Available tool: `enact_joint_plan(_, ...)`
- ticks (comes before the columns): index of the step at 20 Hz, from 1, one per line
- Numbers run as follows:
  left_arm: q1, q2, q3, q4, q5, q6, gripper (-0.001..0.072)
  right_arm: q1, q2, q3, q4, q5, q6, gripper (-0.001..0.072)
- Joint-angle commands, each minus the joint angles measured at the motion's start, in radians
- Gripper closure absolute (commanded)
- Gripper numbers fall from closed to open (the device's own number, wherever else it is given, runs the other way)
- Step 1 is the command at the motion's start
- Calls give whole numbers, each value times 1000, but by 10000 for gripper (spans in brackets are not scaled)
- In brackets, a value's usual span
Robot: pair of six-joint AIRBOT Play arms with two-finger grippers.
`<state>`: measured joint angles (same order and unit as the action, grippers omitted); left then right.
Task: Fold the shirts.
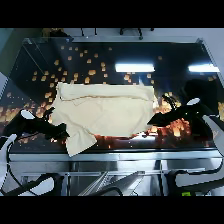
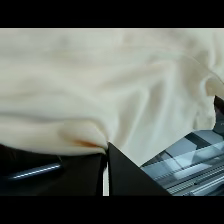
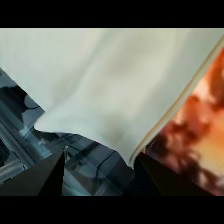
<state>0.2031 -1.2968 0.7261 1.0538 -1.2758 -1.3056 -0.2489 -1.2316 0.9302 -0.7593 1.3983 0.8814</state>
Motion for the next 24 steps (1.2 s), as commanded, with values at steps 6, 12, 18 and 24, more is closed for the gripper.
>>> enact_joint_plan(6, 1, 0, 21, 1, -18, 0, 689, -142, 135, 31, 29, 23, 6, 245)
enact_joint_plan(12, 1, 0, 21, 0, -24, 0, 689, -139, 53, -24, -49, -26, 24, 245)
enact_joint_plan(18, 1, 0, 21, 0, -31, 0, 689, -92, -41, -33, -34, -33, 24, 247)
enact_joint_plan(24, 1, 0, 21, -1, -35, 0, 689, -1, -61, -33, 23, -59, 18, 247)
